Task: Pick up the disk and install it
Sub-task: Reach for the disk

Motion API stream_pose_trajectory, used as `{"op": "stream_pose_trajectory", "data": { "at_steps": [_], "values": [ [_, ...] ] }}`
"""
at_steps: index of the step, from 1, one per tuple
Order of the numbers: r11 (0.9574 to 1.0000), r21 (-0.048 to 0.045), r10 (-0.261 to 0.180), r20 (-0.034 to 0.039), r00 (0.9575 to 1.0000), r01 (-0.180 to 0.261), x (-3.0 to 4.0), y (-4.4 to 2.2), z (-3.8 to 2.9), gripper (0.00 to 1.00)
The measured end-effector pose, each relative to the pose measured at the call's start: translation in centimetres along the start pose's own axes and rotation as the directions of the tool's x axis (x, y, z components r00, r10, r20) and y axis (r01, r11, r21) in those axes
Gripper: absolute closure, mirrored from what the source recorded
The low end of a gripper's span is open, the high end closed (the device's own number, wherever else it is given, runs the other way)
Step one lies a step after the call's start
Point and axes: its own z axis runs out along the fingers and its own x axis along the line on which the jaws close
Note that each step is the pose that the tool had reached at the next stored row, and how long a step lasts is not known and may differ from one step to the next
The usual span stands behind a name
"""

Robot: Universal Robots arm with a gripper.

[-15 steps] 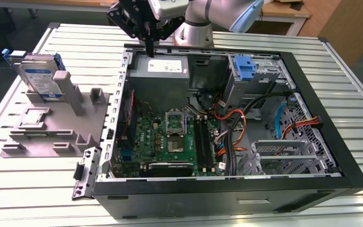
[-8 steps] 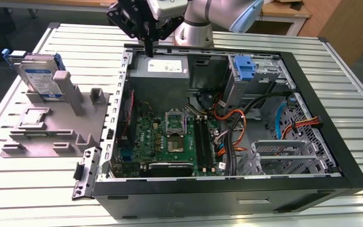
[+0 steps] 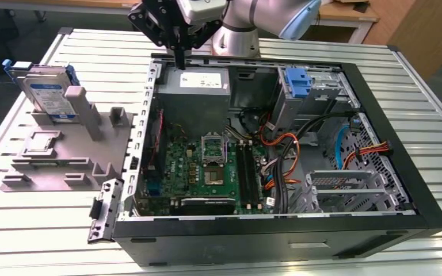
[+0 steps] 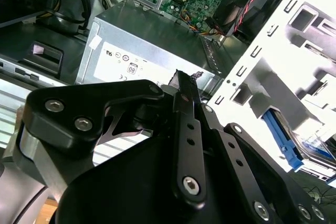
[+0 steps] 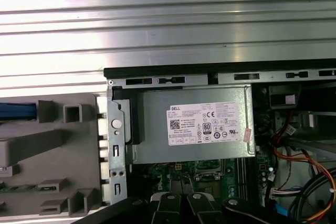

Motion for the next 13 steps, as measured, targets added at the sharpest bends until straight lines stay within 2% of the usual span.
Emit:
{"op": "stream_pose_trajectory", "data": {
  "at_steps": [13],
  "values": [
    [1.0,-0.0001,0.0,0.0,1.0,0.0,0.48,-0.04,0.03,0.9]
  ]
}}
